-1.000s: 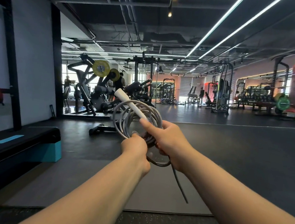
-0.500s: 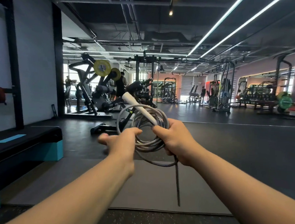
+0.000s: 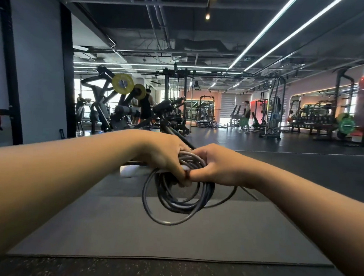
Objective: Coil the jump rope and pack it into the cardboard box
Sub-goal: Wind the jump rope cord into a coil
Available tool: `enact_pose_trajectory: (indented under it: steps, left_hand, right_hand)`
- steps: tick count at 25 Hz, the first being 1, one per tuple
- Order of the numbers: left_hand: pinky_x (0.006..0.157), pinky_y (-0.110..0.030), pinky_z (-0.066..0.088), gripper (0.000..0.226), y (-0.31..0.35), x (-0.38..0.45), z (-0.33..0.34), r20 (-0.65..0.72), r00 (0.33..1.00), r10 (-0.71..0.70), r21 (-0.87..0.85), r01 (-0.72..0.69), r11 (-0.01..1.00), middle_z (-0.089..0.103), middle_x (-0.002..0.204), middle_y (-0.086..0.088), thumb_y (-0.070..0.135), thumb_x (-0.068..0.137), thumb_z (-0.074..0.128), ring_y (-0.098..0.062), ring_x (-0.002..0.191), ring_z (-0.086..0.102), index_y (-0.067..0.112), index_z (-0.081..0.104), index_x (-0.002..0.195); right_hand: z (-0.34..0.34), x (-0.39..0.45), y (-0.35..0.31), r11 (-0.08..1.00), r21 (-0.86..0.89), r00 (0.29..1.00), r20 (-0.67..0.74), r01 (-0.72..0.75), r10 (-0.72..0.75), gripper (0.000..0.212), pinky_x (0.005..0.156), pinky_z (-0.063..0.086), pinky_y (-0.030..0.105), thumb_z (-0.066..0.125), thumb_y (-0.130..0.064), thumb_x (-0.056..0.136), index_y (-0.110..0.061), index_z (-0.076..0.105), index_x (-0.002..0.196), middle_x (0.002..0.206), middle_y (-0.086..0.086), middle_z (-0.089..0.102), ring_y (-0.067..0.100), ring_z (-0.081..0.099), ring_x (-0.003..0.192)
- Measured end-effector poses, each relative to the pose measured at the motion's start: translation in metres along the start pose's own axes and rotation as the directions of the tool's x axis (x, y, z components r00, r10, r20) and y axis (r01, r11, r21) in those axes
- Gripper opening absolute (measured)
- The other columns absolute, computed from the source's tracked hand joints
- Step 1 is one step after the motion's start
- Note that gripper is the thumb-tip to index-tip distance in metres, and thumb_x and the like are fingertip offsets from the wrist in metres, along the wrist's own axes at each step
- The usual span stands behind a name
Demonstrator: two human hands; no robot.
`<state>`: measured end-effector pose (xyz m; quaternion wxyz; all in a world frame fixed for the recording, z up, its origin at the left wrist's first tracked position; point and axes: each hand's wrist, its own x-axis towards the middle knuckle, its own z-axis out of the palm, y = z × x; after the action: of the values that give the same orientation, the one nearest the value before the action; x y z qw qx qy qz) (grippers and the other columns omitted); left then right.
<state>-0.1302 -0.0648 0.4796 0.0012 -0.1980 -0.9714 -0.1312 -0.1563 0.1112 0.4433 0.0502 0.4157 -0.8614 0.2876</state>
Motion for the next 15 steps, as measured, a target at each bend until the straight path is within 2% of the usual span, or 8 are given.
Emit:
enact_pose_trajectory:
  steps: [2, 4, 7, 9, 10, 12, 13, 15]
  left_hand:
    - [0.094, -0.039, 0.057, 0.033, -0.004, -0.005, 0.01, 0.065, 0.998, 0.015, -0.25, 0.002, 0.968, 0.077, 0.088, 0.0, 0.014, 0.075, 0.084, -0.02, 0.086, 0.073, 0.018, 0.072, 0.105]
    - [0.088, -0.032, 0.055, 0.03, -0.002, -0.011, 0.02, 0.084, 0.995, 0.046, -0.313, -0.017, 0.949, 0.073, 0.085, 0.005, 0.013, 0.08, 0.08, -0.012, 0.082, 0.067, 0.019, 0.069, 0.108]
    - [0.086, -0.035, 0.054, 0.033, 0.004, -0.014, 0.027, 0.049, 0.997, 0.058, -0.242, -0.044, 0.969, 0.071, 0.093, -0.005, 0.019, 0.083, 0.076, -0.013, 0.083, 0.062, 0.016, 0.065, 0.114]
    - [0.074, -0.031, 0.053, 0.033, 0.009, -0.014, 0.027, 0.049, 0.998, 0.045, -0.263, -0.03, 0.964, 0.066, 0.088, -0.008, 0.014, 0.085, 0.072, -0.015, 0.078, 0.06, 0.008, 0.063, 0.116]
    - [0.069, -0.027, 0.05, 0.03, 0.009, -0.015, 0.026, 0.058, 0.998, 0.039, -0.25, -0.024, 0.968, 0.064, 0.085, -0.007, 0.012, 0.086, 0.071, -0.015, 0.074, 0.058, 0.005, 0.062, 0.115]
    - [0.065, -0.025, 0.048, 0.028, 0.002, -0.021, 0.021, 0.08, 0.997, 0.011, -0.191, 0.004, 0.982, 0.064, 0.083, -0.005, 0.013, 0.087, 0.071, -0.014, 0.07, 0.056, 0.007, 0.063, 0.114]
    - [0.065, -0.027, 0.047, 0.026, -0.004, -0.025, 0.018, 0.085, 0.996, -0.007, -0.167, 0.021, 0.986, 0.064, 0.081, -0.005, 0.015, 0.088, 0.071, -0.014, 0.068, 0.055, 0.007, 0.064, 0.112]
    - [0.06, -0.025, 0.045, 0.014, -0.016, -0.033, 0.012, 0.056, 0.998, -0.038, -0.156, 0.047, 0.987, 0.061, 0.073, -0.003, 0.015, 0.089, 0.068, -0.012, 0.062, 0.052, 0.004, 0.067, 0.097]
  right_hand:
    - [-0.002, -0.006, 0.001, 0.996, 0.088, 0.999, 0.048, -0.019, 0.015, 0.017, 0.067, 0.047, 0.024, 0.079, -0.024, 0.084, -0.016, 0.075, 0.099, 0.08, -0.004, 0.069, 0.006, 0.059, 0.07]
    - [-0.005, -0.011, 0.003, 0.995, 0.094, 0.996, 0.083, -0.037, 0.029, 0.015, 0.06, 0.045, 0.017, 0.078, -0.023, 0.086, -0.019, 0.072, 0.1, 0.079, -0.006, 0.067, 0.004, 0.057, 0.066]
    - [-0.007, -0.015, 0.009, 0.994, 0.1, 0.993, 0.112, -0.054, 0.042, 0.02, 0.066, 0.045, 0.033, 0.075, -0.03, 0.086, -0.021, 0.071, 0.103, 0.091, 0.015, 0.068, 0.018, 0.056, 0.076]
    - [-0.007, -0.019, 0.014, 0.977, 0.202, 0.987, 0.156, -0.066, 0.035, 0.036, 0.078, 0.045, 0.05, 0.073, -0.038, 0.085, -0.018, 0.071, 0.115, 0.111, 0.03, 0.065, 0.034, 0.057, 0.088]
    - [-0.009, -0.022, 0.019, 0.958, 0.276, 0.984, 0.176, -0.076, 0.028, 0.041, 0.082, 0.044, 0.054, 0.07, -0.042, 0.087, -0.016, 0.071, 0.118, 0.114, 0.03, 0.064, 0.038, 0.057, 0.092]
    - [-0.021, -0.029, 0.027, 0.917, 0.38, 0.982, 0.182, -0.118, 0.051, 0.047, 0.08, 0.045, 0.045, 0.06, -0.051, 0.094, -0.014, 0.074, 0.119, 0.106, 0.019, 0.068, 0.03, 0.056, 0.086]
    - [-0.029, -0.034, 0.033, 0.921, 0.363, 0.983, 0.158, -0.142, 0.089, 0.045, 0.072, 0.043, 0.036, 0.058, -0.051, 0.096, -0.015, 0.076, 0.117, 0.096, 0.014, 0.067, 0.023, 0.053, 0.078]
    - [-0.038, -0.045, 0.046, 0.942, 0.288, 0.984, 0.089, -0.174, 0.155, 0.035, 0.063, 0.039, 0.028, 0.061, -0.042, 0.098, -0.013, 0.079, 0.107, 0.08, 0.007, 0.059, 0.015, 0.047, 0.067]
